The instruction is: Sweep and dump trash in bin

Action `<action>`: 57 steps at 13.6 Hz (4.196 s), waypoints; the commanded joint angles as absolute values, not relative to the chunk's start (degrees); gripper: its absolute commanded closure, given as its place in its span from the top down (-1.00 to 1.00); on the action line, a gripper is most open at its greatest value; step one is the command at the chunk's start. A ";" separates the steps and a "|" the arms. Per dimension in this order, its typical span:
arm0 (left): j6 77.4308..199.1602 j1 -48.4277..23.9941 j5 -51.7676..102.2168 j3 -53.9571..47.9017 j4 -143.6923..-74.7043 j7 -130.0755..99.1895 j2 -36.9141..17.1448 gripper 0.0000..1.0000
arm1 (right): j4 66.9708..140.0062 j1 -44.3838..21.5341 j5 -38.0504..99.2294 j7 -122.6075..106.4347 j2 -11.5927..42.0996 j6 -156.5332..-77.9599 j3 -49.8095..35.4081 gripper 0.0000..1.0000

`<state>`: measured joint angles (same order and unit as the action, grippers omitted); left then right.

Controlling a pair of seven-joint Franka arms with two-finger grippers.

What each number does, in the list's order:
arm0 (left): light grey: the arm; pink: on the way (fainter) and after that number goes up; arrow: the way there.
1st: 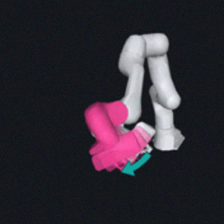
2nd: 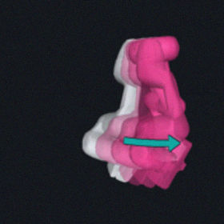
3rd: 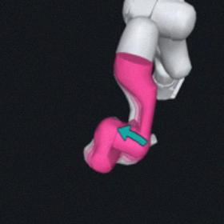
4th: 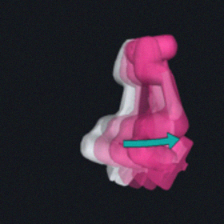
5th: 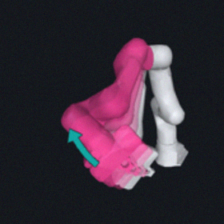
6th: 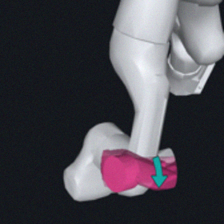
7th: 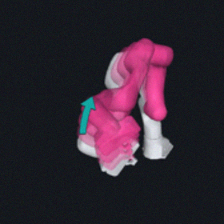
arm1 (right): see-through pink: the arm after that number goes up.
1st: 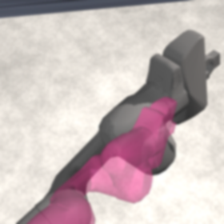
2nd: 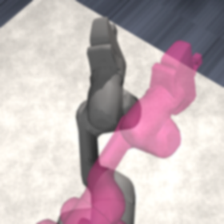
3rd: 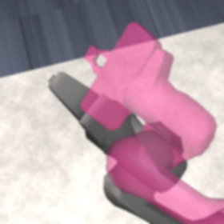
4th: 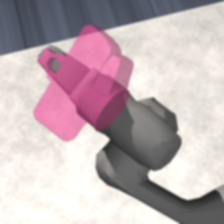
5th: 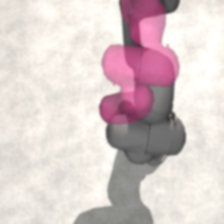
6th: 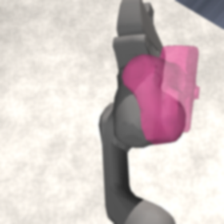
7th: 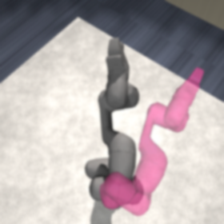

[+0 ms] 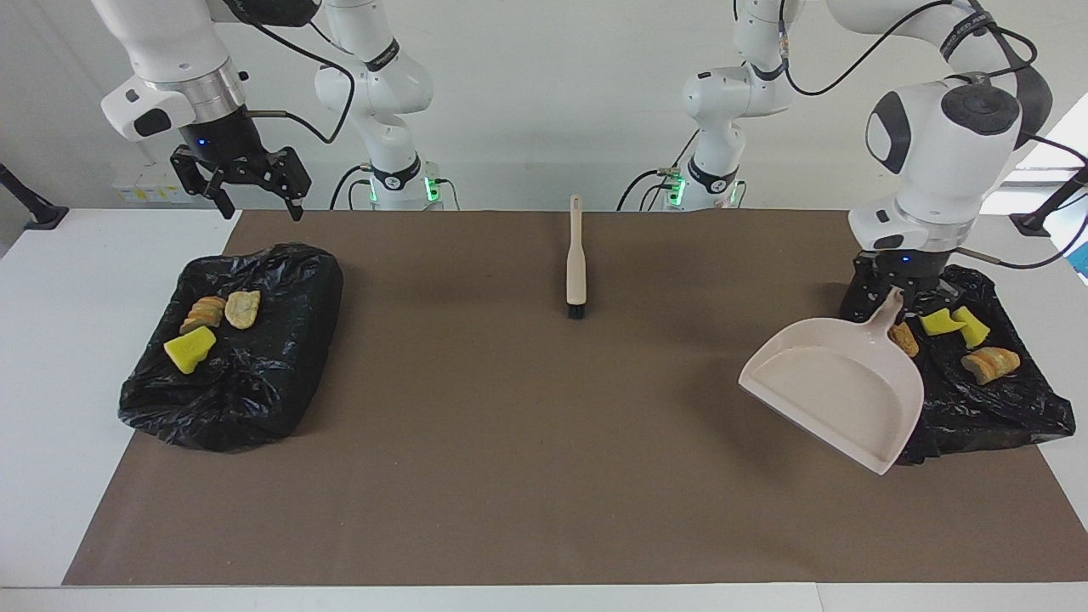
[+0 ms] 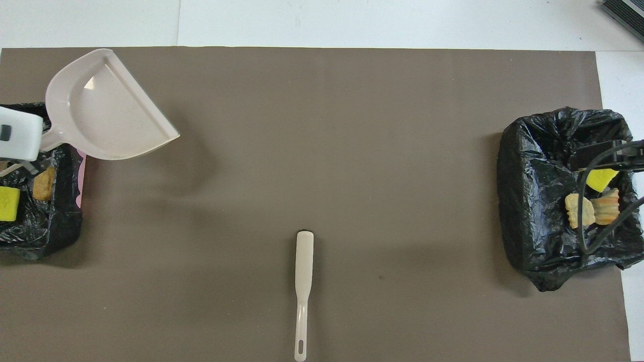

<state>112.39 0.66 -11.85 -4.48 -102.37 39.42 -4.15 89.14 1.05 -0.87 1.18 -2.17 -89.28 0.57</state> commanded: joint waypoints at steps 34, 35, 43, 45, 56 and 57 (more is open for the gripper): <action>119.09 -33.14 -0.70 -2.90 -89.74 -31.47 -28.22 0.27 | 90.53 1.05 -0.53 4.13 -3.34 -89.38 0.62 1.00; 118.74 -32.61 -0.70 -2.90 -89.82 -31.46 -27.69 0.41 | 90.61 1.05 -0.53 4.13 -3.34 -89.38 0.62 1.00; 115.05 -22.61 -1.14 -1.41 -104.75 -17.61 -7.06 0.89 | 90.62 1.05 -0.53 4.13 -3.34 -89.38 0.62 1.00; 112.17 -19.35 -1.14 -1.32 -105.56 -12.07 -3.09 1.00 | 90.53 1.05 -0.53 4.22 -3.25 -89.38 0.62 1.00; 90.82 -5.02 3.59 -0.70 -86.15 3.34 -0.08 1.00 | 90.62 0.97 -0.53 4.13 -3.25 -89.38 0.62 1.00; 88.96 -4.75 3.69 -0.62 -84.74 3.86 -0.09 1.00 | 90.62 1.05 -0.53 4.13 -3.34 -89.38 0.62 1.00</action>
